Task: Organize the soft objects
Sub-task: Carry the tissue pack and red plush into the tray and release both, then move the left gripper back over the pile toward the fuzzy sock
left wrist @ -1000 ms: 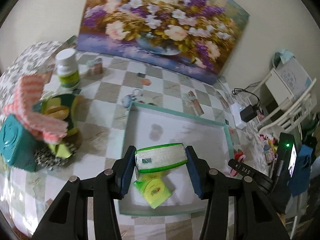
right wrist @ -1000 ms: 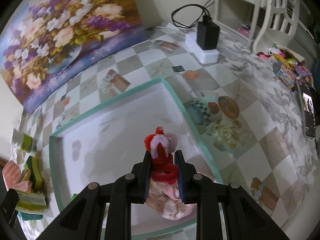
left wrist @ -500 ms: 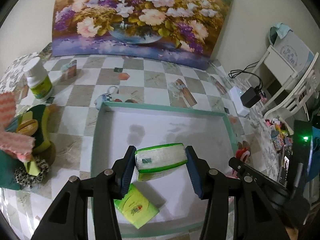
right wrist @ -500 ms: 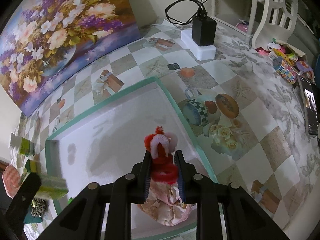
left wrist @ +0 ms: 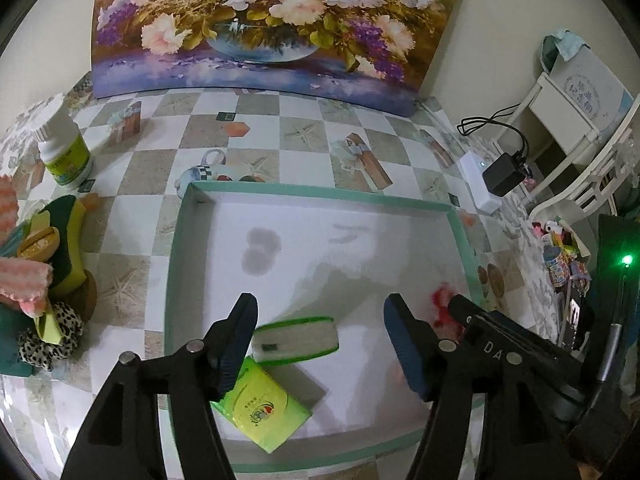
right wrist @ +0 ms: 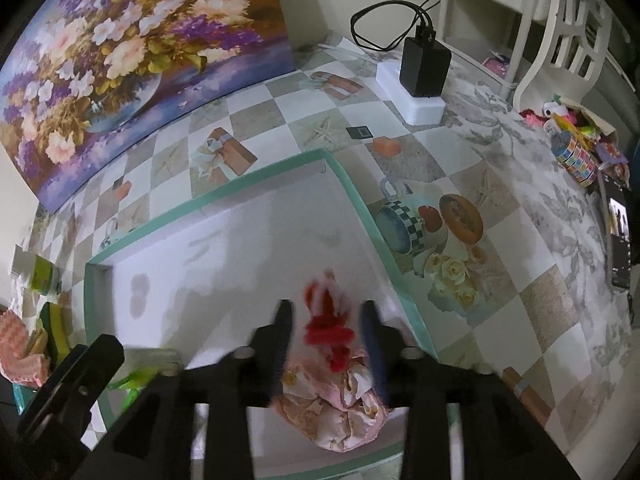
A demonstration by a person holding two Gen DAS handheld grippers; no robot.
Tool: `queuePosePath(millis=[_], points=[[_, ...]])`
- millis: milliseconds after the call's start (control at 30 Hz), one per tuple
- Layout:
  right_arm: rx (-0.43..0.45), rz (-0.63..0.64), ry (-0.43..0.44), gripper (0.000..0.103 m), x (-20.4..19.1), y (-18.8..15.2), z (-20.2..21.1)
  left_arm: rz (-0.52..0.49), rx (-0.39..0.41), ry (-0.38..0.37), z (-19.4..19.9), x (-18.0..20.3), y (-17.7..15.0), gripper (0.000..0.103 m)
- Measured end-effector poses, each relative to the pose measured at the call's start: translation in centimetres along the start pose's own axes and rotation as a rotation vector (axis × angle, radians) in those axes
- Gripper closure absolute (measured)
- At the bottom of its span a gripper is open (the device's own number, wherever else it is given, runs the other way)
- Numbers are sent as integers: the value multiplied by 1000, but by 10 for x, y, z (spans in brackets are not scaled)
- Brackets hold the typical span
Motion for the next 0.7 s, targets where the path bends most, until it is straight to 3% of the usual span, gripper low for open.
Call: queuePosePath(millis=[100, 167, 367, 500, 700], points=[[1, 11, -11, 43, -1, 1, 1, 18, -11, 21, 0, -7, 2, 28], [-3, 19, -17, 39, -2, 0, 1, 49, -24, 31, 0, -15, 2, 15], [-6, 43, -49, 20, -4, -1, 0, 150, -50, 87, -3, -46, 1, 9], [7, 46, -62, 0, -3, 0, 1, 210, -50, 104, -1, -60, 1, 0], [2, 41, -70, 0, -2, 0, 1, 242, -85, 131, 1, -72, 1, 0]])
Point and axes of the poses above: each gripper's, at about its wrist camera, not at the fingertips, and z roughly against the way its jaws point, x to its right, y to its top, the point moved 6 cm from there along -z, roughly the way its jaws point, and after that the axes turned 8 degrees about x, right-handed, at the moved point
